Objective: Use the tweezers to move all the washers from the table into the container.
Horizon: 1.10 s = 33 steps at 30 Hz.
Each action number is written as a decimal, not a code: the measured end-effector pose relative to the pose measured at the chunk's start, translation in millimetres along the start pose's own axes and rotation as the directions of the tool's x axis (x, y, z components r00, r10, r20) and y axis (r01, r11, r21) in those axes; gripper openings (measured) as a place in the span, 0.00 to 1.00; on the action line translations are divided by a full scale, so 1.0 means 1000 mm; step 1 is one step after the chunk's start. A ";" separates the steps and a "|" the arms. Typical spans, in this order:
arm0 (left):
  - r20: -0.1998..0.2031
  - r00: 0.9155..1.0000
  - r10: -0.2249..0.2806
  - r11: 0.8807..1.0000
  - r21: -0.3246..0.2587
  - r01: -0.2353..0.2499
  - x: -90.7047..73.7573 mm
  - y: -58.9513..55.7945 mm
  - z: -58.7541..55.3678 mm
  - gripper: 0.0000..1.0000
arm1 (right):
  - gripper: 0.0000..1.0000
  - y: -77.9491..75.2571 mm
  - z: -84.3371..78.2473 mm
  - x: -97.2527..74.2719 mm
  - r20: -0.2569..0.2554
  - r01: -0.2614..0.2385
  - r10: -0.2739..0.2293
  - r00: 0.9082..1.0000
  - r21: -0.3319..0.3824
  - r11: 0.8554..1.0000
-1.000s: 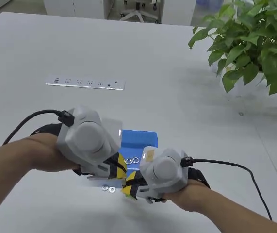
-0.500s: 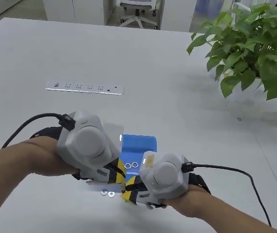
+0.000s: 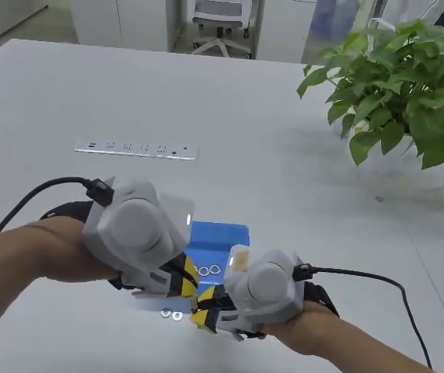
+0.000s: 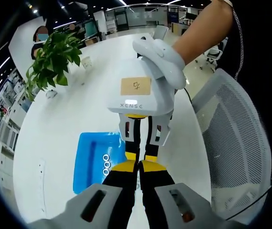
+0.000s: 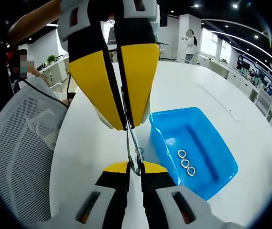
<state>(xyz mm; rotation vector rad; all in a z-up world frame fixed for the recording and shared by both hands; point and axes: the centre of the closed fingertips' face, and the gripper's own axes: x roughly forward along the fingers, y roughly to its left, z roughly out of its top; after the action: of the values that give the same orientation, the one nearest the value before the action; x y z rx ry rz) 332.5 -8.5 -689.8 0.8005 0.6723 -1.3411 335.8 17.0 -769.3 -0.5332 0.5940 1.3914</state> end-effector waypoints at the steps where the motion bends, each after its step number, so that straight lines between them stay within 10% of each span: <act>1: -0.001 1.000 0.001 1.000 0.002 -0.001 -0.002 0.000 0.001 0.05 | 0.10 0.000 0.001 -0.001 0.002 0.001 -0.001 1.000 -0.002 1.000; 33: -0.008 1.000 0.022 0.999 0.039 -0.022 -0.035 0.017 0.022 0.05 | 0.10 -0.016 0.037 -0.022 0.030 0.029 -0.027 0.999 -0.043 0.999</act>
<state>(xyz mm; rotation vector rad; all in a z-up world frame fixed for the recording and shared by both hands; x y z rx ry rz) 344.8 -5.4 -647.2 0.8426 0.6441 -1.3351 352.7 23.6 -727.4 -0.5531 0.5319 1.3860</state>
